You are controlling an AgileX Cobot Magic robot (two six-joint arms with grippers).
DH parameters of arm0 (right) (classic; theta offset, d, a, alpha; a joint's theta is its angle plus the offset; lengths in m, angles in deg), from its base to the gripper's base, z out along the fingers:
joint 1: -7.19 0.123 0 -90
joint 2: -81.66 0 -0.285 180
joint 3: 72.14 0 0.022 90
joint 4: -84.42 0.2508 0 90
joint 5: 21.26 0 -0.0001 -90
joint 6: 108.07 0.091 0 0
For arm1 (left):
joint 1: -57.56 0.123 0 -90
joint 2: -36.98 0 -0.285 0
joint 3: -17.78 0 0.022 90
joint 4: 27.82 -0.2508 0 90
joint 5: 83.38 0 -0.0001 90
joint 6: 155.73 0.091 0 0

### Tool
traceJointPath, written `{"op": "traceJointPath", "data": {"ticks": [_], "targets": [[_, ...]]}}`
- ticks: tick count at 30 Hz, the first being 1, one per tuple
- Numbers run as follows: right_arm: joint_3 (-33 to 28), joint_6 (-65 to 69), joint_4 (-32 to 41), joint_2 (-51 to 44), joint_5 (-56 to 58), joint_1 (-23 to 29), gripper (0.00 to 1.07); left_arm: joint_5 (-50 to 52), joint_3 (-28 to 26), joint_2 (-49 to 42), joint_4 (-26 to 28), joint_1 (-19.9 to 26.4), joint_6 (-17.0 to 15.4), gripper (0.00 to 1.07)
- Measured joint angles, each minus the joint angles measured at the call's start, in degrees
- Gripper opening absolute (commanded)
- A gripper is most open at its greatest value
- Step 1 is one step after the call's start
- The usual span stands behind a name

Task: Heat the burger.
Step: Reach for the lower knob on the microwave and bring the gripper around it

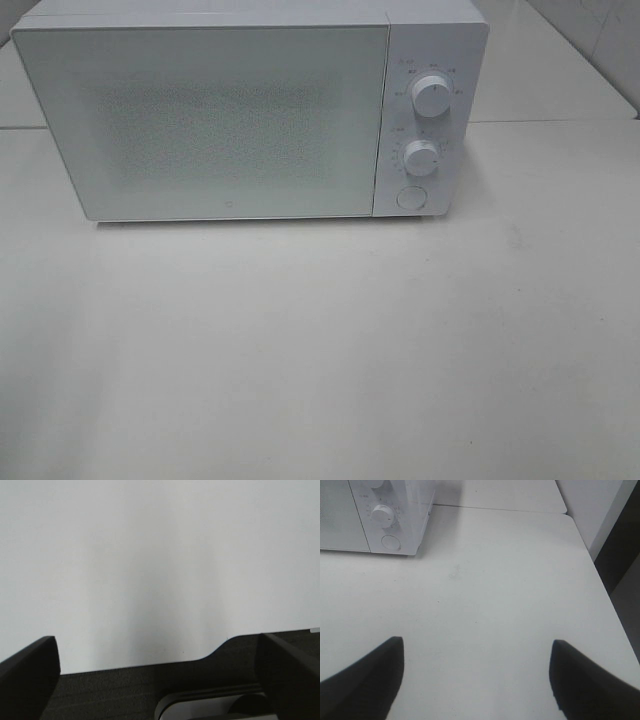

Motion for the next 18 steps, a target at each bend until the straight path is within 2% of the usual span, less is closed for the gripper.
{"op": "traceJointPath", "data": {"ticks": [13,18], "targets": [[0.0,0.0,0.0,0.0,0.0,0.0,0.76,0.2,0.1,-15.9,0.5,0.2,0.0,0.98],[0.0,0.0,0.0,0.0,0.0,0.0,0.76,0.2,0.1,-21.4,0.5,3.5,0.0,0.98]]}}
